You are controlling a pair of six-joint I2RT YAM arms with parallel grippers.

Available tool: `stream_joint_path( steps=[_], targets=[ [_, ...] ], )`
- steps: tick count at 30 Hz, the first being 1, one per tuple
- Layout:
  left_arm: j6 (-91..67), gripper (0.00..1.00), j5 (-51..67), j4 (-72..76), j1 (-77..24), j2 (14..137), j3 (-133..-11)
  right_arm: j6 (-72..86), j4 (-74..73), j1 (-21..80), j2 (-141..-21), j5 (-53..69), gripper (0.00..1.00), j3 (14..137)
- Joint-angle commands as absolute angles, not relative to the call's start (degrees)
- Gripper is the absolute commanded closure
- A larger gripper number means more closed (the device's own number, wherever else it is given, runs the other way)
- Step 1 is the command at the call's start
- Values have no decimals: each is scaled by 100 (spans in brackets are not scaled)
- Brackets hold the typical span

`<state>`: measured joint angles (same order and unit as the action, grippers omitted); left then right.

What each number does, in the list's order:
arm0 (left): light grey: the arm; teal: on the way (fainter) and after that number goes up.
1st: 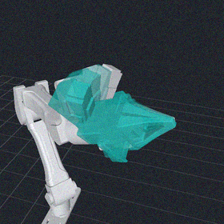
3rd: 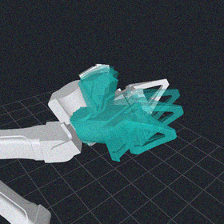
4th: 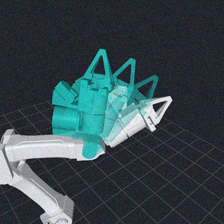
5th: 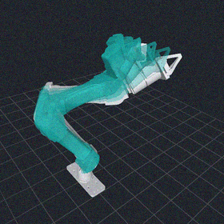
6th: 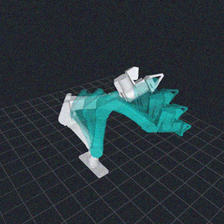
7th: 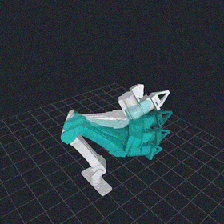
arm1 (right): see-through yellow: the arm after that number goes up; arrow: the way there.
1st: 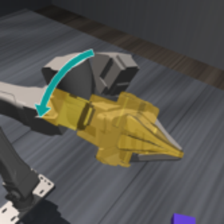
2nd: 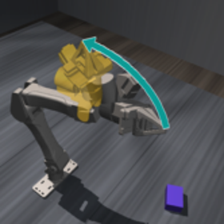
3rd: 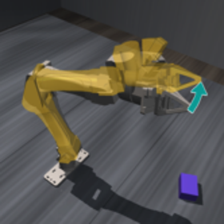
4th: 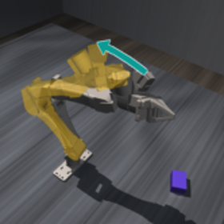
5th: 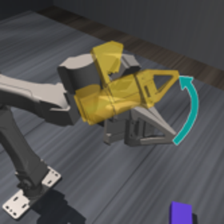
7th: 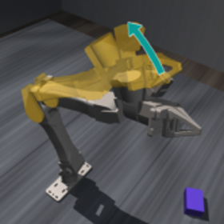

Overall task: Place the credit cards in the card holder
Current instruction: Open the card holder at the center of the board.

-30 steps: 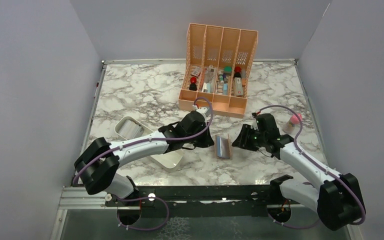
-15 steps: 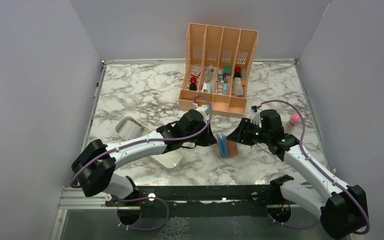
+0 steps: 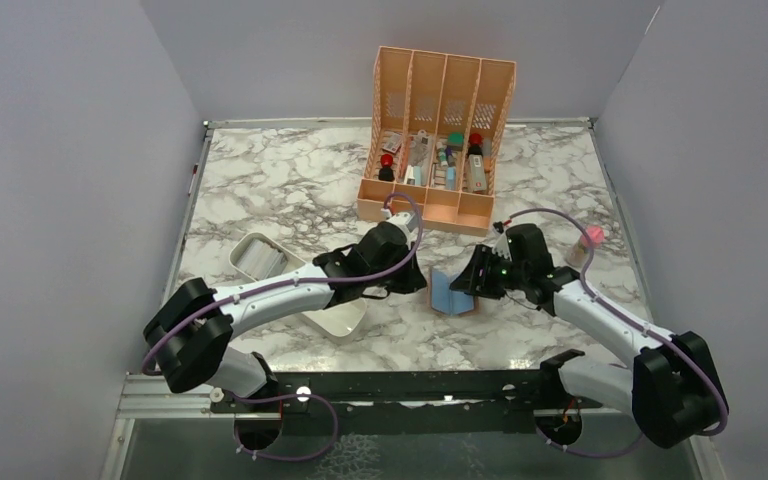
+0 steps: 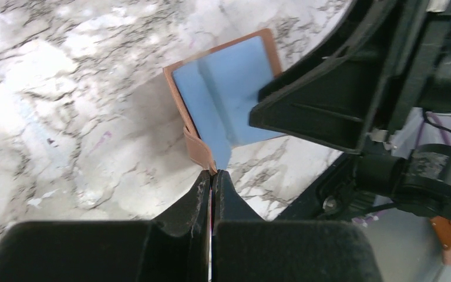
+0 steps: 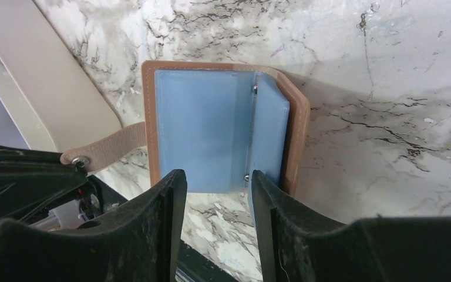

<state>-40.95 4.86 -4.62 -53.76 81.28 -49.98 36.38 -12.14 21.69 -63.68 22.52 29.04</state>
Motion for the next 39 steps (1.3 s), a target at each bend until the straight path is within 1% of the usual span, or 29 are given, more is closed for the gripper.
stream_joint_path(
  steps=[1, 5, 8, 11, 21, 25, 29, 34, 36, 39],
  targets=[
    [-3985, 100, 32, -698, -5395, 8237, -4805, 3571, -986, 2206, -6410, 2064, 51, 2836],
    [-3993, 100, 55, -651, -5390, 8274, -4757, 3493, -1335, 2206, -6237, 1856, 50, 2993],
    [-3987, 100, -66, -712, -5390, 8236, -4713, 3478, -1602, 2206, -5836, 2003, 50, 3161],
    [-4069, 100, -200, -715, -5396, 8173, -4622, 3533, -1584, 2206, -5491, 1833, 51, 3067],
    [-4069, 100, -234, -739, -5390, 8147, -4574, 3544, -1193, 2202, -6089, 1830, 51, 2793],
    [-4038, 100, -275, -788, -5388, 8171, -4585, 3533, -1005, 2206, -6235, 1782, 53, 2691],
    [-3999, 99, -250, -844, -5388, 8216, -4680, 3550, -594, 2206, -6462, 2086, 54, 2556],
    [-4025, 71, -163, -912, -5388, 8145, -4836, 3559, -455, 2205, -6739, 2112, 53, 2501],
    [-4026, 68, -76, -918, -5388, 8101, -4946, 3572, -389, 2206, -6741, 2073, 55, 2444],
    [-4096, 69, 201, -748, -5388, 8121, -5034, 3606, -346, 2206, -6767, 2003, 57, 2350]
  ],
)
